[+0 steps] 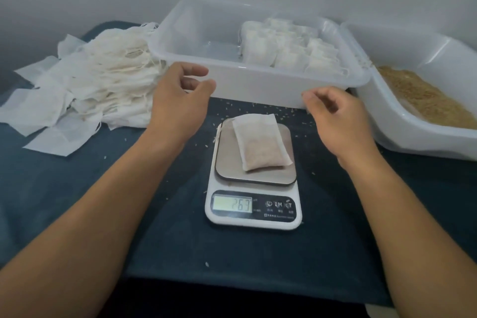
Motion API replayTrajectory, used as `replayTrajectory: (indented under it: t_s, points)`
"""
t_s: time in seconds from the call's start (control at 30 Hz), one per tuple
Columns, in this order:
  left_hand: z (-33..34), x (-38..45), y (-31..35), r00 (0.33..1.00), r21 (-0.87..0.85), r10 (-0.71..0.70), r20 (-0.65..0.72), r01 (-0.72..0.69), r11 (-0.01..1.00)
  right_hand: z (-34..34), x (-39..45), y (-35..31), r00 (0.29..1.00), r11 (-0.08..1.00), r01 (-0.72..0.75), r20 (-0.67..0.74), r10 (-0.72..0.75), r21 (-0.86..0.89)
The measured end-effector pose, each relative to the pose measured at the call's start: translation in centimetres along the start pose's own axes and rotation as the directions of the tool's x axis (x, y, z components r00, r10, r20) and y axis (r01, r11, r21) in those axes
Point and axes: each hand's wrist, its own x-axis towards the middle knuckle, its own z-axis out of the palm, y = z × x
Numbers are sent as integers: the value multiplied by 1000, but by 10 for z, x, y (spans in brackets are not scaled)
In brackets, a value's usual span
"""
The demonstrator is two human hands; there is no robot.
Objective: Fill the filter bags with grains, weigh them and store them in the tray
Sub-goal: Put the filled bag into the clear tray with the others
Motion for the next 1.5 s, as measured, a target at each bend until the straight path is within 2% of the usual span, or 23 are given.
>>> replayTrajectory:
  t_s: [0.4, 0.73, 1.0, 1.13, 1.2, 1.27, 1.33, 1.4, 1.43, 1.5]
  points:
    - [1, -2, 3, 999, 4, 5, 45, -5, 1000, 6, -3, 2, 994, 1000, -30, 105, 30, -3]
    - [4, -3, 2, 997, 37, 0, 79, -3, 999, 11, -13, -14, 956, 998, 54, 291, -46, -18]
    - [9, -4, -1, 987, 23, 39, 154, -43, 999, 11, -23, -41, 907, 987, 26, 411, -89, 156]
    - [7, -7, -3, 981, 81, 33, 192, -49, 995, 3, -26, -54, 889, 962, -13, 443, -113, 272]
    - [7, -10, -1, 976, 118, 18, 218, -45, 992, -1, -25, -62, 876, 957, -49, 472, -96, 285]
    - [7, -13, 3, 970, 101, 32, 240, -57, 993, -4, -23, -71, 878, 967, -9, 465, -115, 255]
    - [3, -16, 10, 934, -58, 70, 351, -53, 997, -7, -18, -82, 905, 965, 36, 400, -142, 260]
    - [0, -21, 18, 839, -223, 145, 525, -29, 974, -10, -10, -92, 930, 959, 83, 326, -172, 270]
    - [0, -24, 21, 797, -249, 168, 580, -24, 968, -11, -6, -98, 935, 955, 109, 298, -193, 274]
    - [1, -27, 23, 779, -225, 196, 596, -72, 972, -13, 2, -108, 938, 946, 136, 270, -218, 294]
